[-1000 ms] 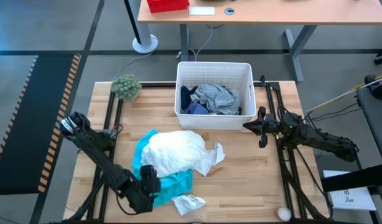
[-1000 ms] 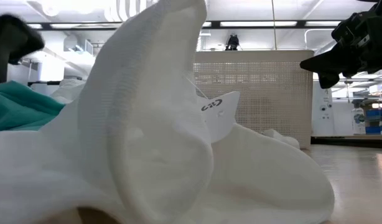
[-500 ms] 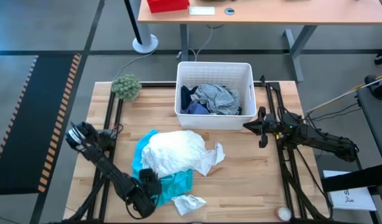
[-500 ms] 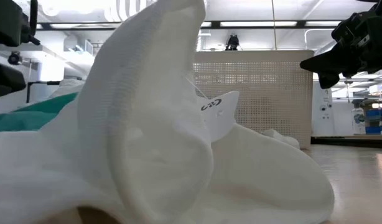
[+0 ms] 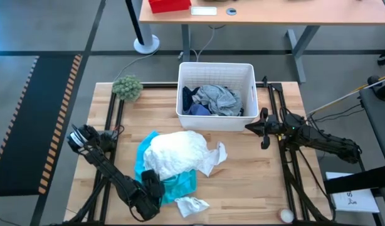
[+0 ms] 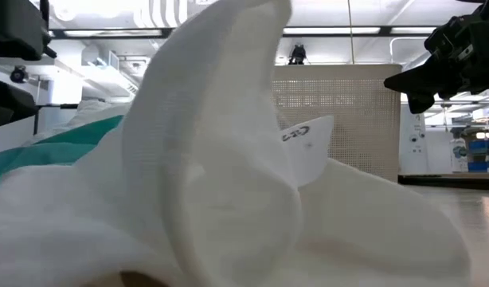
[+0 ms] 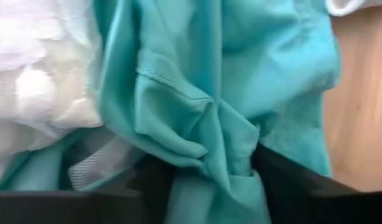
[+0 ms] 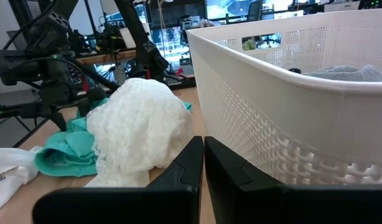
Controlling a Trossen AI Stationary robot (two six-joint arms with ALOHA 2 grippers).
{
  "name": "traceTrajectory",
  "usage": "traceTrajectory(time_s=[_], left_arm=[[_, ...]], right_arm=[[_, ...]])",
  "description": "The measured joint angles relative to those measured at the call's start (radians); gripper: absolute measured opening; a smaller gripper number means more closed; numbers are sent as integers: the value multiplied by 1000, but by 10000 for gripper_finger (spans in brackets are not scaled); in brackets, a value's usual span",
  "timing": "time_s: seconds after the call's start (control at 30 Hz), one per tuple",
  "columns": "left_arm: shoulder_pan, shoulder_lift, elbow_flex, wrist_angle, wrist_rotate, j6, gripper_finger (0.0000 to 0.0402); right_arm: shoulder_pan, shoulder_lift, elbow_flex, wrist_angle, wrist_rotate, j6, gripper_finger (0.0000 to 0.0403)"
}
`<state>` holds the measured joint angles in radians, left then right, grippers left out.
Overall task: Sort clothes
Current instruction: Put the blue shorts into the white bin
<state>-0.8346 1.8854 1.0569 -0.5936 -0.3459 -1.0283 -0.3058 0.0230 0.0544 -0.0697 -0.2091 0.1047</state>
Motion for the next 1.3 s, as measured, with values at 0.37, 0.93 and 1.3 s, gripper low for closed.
traceTrajectory(time_s=[0.37, 0.93, 1.3], left_arm=[[-1, -81, 220, -266, 7, 203, 13], [0, -181, 831, -767, -494, 388, 5], [12, -188, 1099, -765, -746, 627, 4]], right_arm=[[0, 0, 0, 0, 0, 0, 0], [0, 0, 0, 0, 0, 0, 0], [0, 0, 0, 0, 0, 0, 0]])
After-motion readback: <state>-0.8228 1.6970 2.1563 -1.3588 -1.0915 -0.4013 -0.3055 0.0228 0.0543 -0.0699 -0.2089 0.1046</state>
